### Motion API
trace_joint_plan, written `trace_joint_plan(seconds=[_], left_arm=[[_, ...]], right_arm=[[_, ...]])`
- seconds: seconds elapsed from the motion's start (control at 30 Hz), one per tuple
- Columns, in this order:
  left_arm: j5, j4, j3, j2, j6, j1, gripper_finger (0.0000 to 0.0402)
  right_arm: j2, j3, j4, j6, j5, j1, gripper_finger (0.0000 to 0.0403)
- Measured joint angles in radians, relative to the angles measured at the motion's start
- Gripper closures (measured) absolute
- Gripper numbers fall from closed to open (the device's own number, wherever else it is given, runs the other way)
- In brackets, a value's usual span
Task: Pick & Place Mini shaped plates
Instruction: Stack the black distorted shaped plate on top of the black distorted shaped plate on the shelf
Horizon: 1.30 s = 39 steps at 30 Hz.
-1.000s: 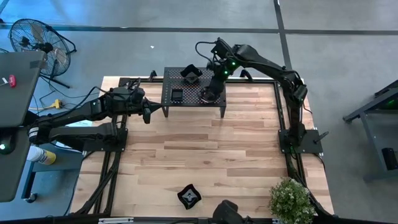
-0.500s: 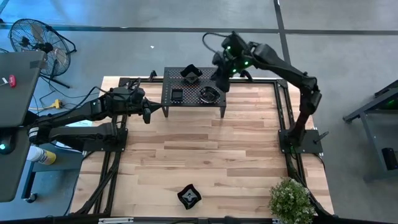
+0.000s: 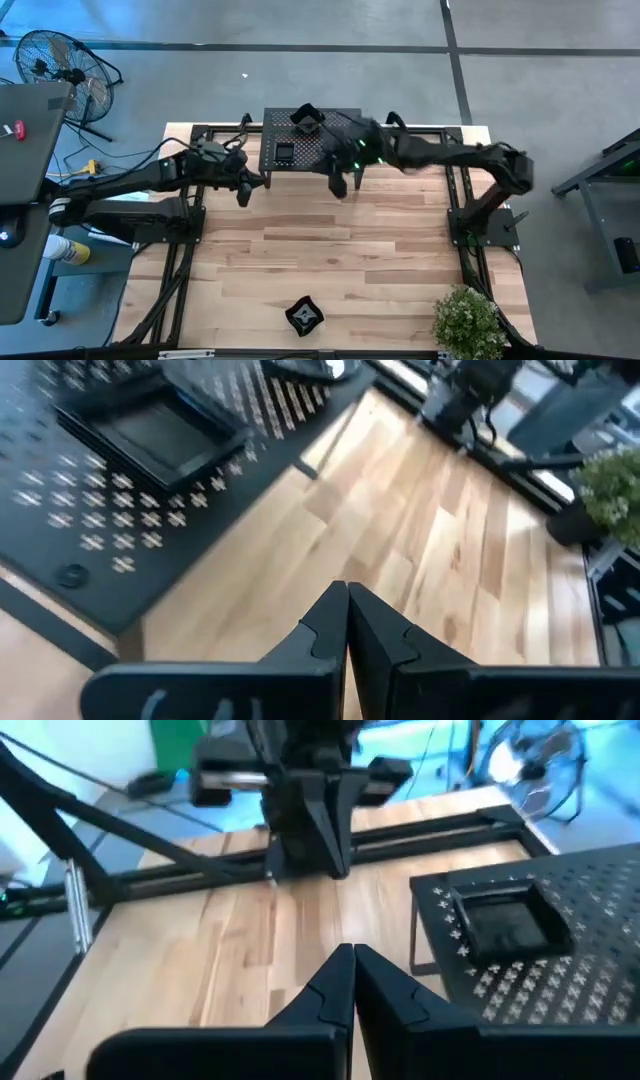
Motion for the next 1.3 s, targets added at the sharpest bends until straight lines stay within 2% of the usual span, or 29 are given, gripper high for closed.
trace_joint_plan(seconds=[0.13, 0.23, 0.37, 0.6, 0.73, 0.9, 1.07, 1.3], left_arm=[[0.023, 0.002, 0.000, 0.052, 0.000, -0.040, 0.0397], [-0.021, 0.003, 0.000, 0.097, -0.001, -0.117, 0.0397], [-0.104, 0.018, 0.000, 0.175, -0.026, -0.256, 0.0397], [-0.167, 0.148, 0.000, 0.361, -0.239, -0.517, 0.0397], [-0.224, 0.190, 0.031, 0.485, -0.400, -0.652, 0.0394], [-0.268, 0.168, 0.175, 0.670, -0.487, -0.770, 0.0367], [-0.258, 0.012, 0.381, 0.860, -0.536, -0.822, 0.0321], [-0.126, -0.082, 0.592, 1.046, -0.591, -0.831, 0.0277]], right_arm=[[-0.148, -0.200, 0.107, 0.055, 0.117, 0.053, 0.0401], [-0.281, -0.329, 0.106, 0.092, 0.184, 0.074, 0.0398], [-0.478, -0.489, 0.108, 0.123, 0.215, 0.080, 0.0399], [-0.788, -0.705, 0.108, 0.130, 0.237, 0.079, 0.0399], [-0.912, -0.795, 0.106, 0.124, 0.238, 0.079, 0.0401], [-1.000, -0.863, 0.106, 0.130, 0.224, 0.079, 0.0397], [-1.022, -0.889, 0.092, 0.129, 0.197, 0.079, 0.0401], [-1.020, -0.891, 0.077, 0.122, 0.158, 0.079, 0.0397]])
